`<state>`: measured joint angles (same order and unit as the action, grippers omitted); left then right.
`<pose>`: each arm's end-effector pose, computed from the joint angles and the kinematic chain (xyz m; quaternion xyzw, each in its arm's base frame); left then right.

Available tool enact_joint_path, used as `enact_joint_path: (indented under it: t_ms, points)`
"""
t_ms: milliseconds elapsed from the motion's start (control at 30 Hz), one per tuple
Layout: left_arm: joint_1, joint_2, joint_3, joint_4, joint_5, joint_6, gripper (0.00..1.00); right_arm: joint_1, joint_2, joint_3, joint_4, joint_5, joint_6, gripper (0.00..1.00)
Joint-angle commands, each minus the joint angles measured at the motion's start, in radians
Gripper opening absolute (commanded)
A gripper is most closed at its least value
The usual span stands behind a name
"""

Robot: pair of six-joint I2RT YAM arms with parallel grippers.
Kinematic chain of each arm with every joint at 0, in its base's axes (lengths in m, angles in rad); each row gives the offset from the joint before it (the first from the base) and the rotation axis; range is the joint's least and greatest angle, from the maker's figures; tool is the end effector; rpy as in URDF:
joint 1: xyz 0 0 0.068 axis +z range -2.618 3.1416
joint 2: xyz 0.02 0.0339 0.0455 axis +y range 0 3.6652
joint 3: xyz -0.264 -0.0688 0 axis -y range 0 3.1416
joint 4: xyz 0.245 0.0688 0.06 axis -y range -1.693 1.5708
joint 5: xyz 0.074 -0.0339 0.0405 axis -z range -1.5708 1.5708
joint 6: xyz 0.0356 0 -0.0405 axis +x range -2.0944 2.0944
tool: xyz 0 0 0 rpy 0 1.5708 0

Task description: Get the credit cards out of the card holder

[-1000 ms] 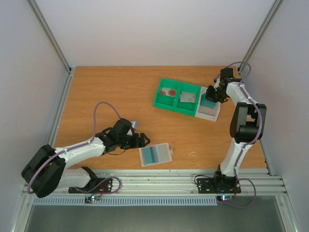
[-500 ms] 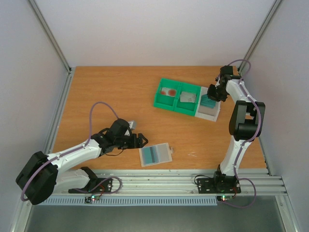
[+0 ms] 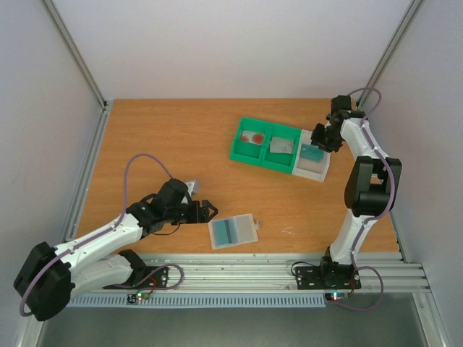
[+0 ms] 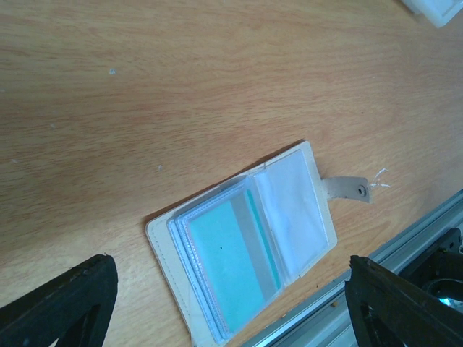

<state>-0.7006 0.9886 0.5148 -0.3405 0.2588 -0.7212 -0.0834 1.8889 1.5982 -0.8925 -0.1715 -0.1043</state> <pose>0.1429 -0.1324 0.1968 0.0382 0.9220 -0.3298 0.1993 0.3948 -0.0269 0.2505 -0.0267 0.9774 0.0657 0.1989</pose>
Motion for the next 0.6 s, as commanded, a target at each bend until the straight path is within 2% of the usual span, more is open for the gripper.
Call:
enact_joint_path:
  t_ms: [0, 233, 400, 567]
  points:
    - [0.005, -0.060, 0.001, -0.032, -0.016, 0.024, 0.87, 0.020, -0.089, -0.040, -0.035, 0.006, 0.022, 0.32]
    - [0.005, -0.037, -0.022, 0.017, 0.046, 0.013, 0.87, 0.083, -0.243, -0.141, -0.028, -0.093, 0.034, 0.32]
    - [0.004, -0.029, -0.076, 0.124, 0.090, -0.034, 0.87, 0.181, -0.373, -0.271, 0.014, -0.173, 0.058, 0.32]
    - [0.004, 0.014, -0.085, 0.158, 0.128, -0.050, 0.84, 0.293, -0.479, -0.389, 0.035, -0.209, 0.076, 0.31]
